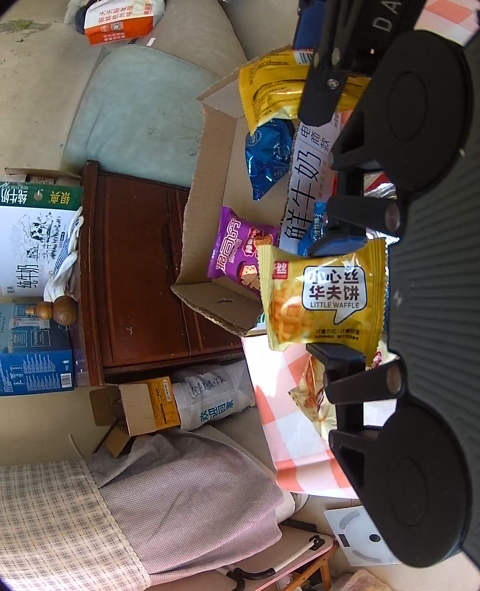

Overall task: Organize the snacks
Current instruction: 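Lift both yellow bags and carry them over the cardboard box, then lower both yellow bags into the box and open both grippers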

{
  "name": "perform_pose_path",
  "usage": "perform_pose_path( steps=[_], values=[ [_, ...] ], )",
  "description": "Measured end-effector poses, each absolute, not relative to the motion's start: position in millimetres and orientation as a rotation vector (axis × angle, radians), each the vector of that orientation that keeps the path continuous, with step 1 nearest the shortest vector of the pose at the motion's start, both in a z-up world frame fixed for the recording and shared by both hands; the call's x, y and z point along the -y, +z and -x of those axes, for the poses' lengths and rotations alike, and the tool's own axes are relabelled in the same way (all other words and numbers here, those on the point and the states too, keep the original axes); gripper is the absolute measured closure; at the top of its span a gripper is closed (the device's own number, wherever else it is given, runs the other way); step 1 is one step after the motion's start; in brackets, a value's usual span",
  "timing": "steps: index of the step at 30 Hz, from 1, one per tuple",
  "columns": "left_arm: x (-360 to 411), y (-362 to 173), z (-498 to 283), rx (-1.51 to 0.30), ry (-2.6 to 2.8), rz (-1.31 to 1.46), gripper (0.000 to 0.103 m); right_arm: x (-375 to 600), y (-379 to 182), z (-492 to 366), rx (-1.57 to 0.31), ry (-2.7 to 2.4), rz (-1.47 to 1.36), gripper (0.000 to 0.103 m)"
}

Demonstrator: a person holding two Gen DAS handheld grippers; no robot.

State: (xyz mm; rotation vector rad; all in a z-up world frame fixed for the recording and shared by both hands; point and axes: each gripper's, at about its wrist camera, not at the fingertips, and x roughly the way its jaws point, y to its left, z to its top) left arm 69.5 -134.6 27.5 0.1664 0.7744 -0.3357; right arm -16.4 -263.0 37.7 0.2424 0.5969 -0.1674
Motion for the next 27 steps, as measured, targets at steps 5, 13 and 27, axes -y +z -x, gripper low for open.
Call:
perform_pose_path(
  steps=[5,13,27],
  values=[
    [150.8,27.4,-90.9,-0.769,-0.352,-0.159,0.057,277.8,39.2,-0.6,-0.589,-0.194,-0.274,0.052],
    [171.6,25.2,-123.6,-0.771,-0.389,-0.132,0.057,296.6,33.6,-25.1,-0.600,-0.250,-0.311,0.052],
    [189.0,2.7,-164.5,-0.804,-0.389,-0.101,0.039,323.4,18.9,-57.8,-0.617,-0.329,-0.434,0.043]
  ],
)
